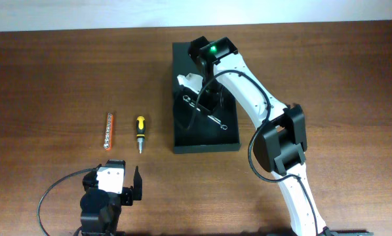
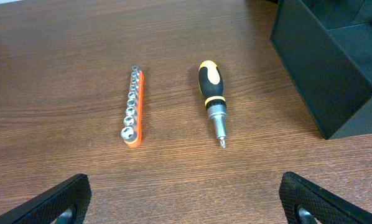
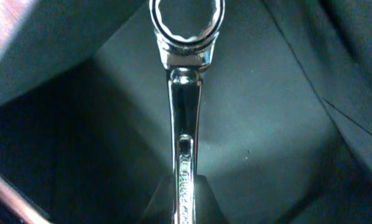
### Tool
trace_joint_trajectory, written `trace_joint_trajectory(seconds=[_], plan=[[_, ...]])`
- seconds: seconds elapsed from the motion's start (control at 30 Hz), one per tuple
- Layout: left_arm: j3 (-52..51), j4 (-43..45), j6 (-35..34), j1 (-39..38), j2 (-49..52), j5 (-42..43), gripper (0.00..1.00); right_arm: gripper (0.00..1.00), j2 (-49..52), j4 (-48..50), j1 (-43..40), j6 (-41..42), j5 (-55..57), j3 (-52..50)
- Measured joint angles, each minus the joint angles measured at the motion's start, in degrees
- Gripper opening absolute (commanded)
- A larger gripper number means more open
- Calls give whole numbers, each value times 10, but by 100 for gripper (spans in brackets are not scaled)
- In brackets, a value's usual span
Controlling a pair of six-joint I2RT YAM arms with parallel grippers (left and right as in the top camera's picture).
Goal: Pack container
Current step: 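Lower the wrench into the box and open the right gripper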
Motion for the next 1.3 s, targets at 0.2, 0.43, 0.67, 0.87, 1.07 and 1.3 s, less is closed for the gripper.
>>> trace_joint_trajectory(seconds=[0.2,0.43,0.67,0.87,1.07,1.3], plan=[[0,0,0,0,0,0,99,4,2,30,0,1,0,-62],[0,0,0,0,0,0,99,4,3,42,0,1,0,-89],[0,0,0,0,0,0,99,5,3,52,0,1,-4,-89],[0,0,0,0,0,0,99,17,3,52,0,3,-5,-89],[0,0,0,0,0,0,99,22,3,52,0,4,-7,-89],[0,0,0,0,0,0,99,30,3,52,0,7,-9,-89]])
